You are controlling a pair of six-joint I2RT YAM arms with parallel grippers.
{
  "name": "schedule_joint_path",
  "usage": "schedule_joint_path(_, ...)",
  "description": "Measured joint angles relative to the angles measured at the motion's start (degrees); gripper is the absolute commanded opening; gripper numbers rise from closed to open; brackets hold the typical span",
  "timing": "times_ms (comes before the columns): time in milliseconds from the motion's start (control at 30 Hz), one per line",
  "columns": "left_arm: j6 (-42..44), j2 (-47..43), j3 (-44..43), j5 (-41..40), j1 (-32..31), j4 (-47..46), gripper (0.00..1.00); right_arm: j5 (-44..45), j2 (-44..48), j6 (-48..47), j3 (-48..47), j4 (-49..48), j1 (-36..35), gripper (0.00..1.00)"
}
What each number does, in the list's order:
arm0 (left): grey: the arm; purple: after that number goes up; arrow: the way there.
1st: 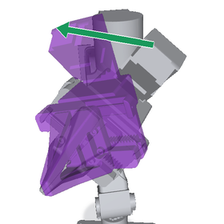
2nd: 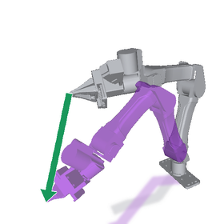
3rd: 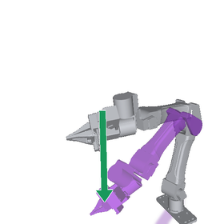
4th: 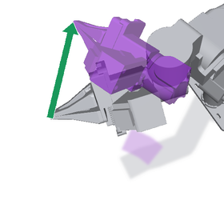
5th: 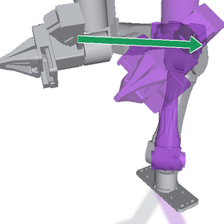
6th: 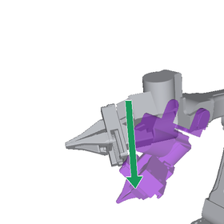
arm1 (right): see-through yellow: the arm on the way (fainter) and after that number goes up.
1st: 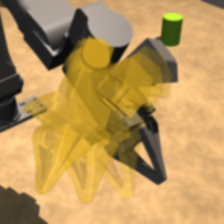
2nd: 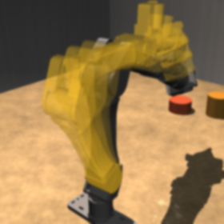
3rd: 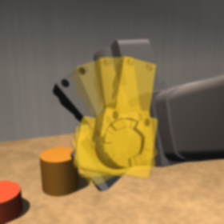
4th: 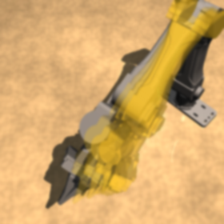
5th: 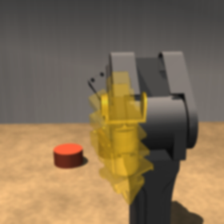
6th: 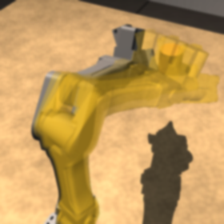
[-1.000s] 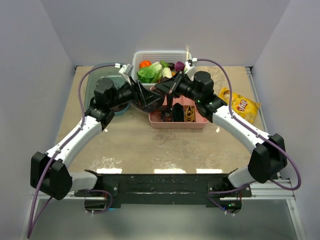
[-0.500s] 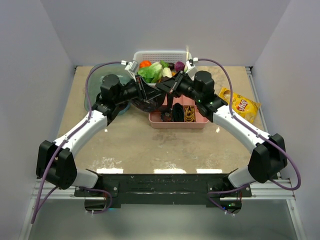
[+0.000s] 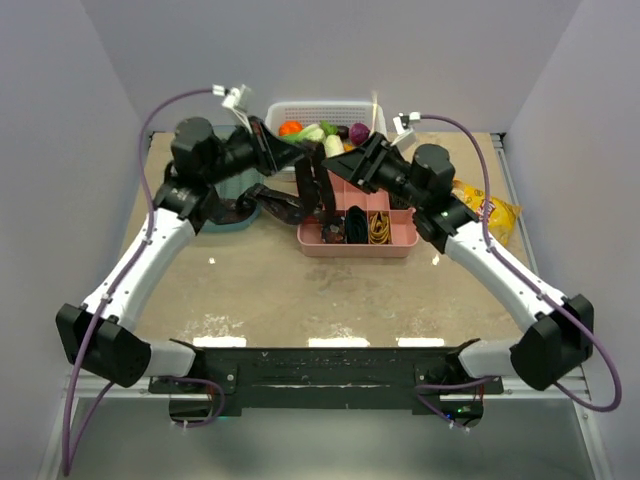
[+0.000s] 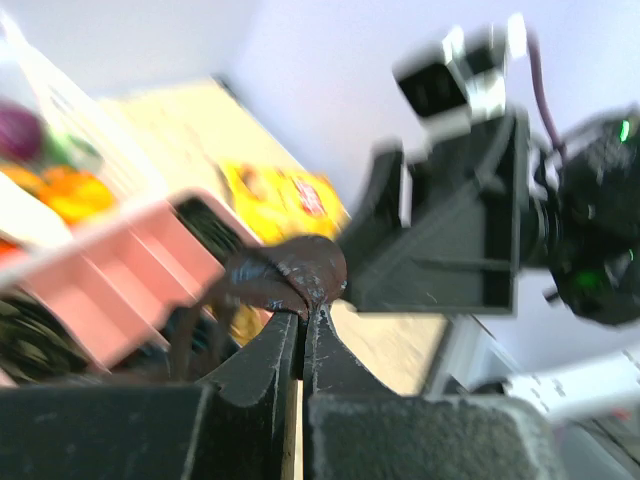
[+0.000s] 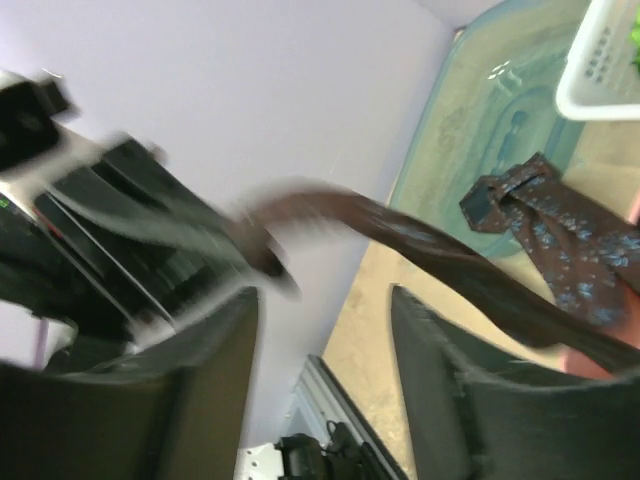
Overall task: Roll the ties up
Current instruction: Flatten out the tie at the center of the board.
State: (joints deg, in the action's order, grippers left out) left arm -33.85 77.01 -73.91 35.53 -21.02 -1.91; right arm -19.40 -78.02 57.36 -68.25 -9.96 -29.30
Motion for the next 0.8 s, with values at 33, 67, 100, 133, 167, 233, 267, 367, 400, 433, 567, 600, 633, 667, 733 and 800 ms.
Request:
schedule_joint_path(33,0.85,-0.02,-3.37,-1.01,0.81,1.66,0.0,0.04,1.75,-0.48,0.96,0.74,0.61,0.73)
schedule_joint_path(67,1.88,-0.02,-7.06,-1.88,1.55,3.3,0.0,0.04,3.04,-0.9,1.7,1.36,1.18,0.74)
schedule_joint_path(100,2.32,0.0,-10.05,-2.43,1.99,4.31,0.0,0.28,4.59,-1.38,2.69,2.16,1.95,0.77)
schedule_joint_path(133,3.13,0.02,-14.56,-2.82,2.27,5.49,0.0,0.46,5.7,-1.73,3.5,3.06,2.51,0.79)
schedule_joint_path(167,3.23,0.04,-17.68,-2.67,2.29,6.29,0.0,0.5,6.43,-1.97,4.07,3.52,2.95,0.8)
schedule_joint_path(233,3.26,0.81,-24.98,-1.81,1.95,6.73,0.0,0.76,7.37,-2.95,4.98,5.22,3.82,0.81)
schedule_joint_path(267,3.17,1.36,-28.44,-1.18,1.62,7.04,0.0,0.94,7.58,-3.48,5.27,6.32,4.13,0.82)
schedule_joint_path(367,2.86,4.28,-37.97,0.98,-0.44,6.88,0.0,1.68,7.87,-4.79,5.97,9.07,4.52,0.82)
schedule_joint_path(400,2.69,5.29,-40.28,1.84,-1.27,6.8,0.0,1.86,7.93,-5.01,6.1,9.7,4.52,0.83)
schedule_joint_path(433,2.21,6.27,-42.23,2.84,-2.14,6.43,0.0,1.95,8.02,-5.25,6.25,10.16,4.57,0.83)
schedule_joint_path(567,-1.09,8.17,-44.41,7.3,-3.8,4.33,0.0,1.9,8.61,-5.68,7.04,11.45,4.57,0.83)
schedule_joint_path(600,-1.53,8.22,-44.41,8.07,-3.82,4.09,0.0,1.84,8.83,-5.68,7.34,11.52,4.57,0.83)
schedule_joint_path(633,-1.88,8.22,-44.35,9.03,-3.82,3.93,0.0,1.75,9.14,-5.64,7.82,11.54,4.57,0.83)
schedule_joint_path(667,-2.16,7.96,-44.22,10.12,-3.8,3.74,0.0,1.51,9.46,-5.57,8.41,11.47,4.57,0.83)
schedule_joint_path(733,-2.43,6.47,-42.38,12.15,-3.8,3.04,0.0,0.42,9.94,-5.09,9.9,10.91,4.57,0.83)
schedule_joint_path(800,-2.34,2.45,-37.42,14.91,-3.8,3.19,0.0,-1.01,9.92,-4.26,11.41,10.1,4.57,0.84)
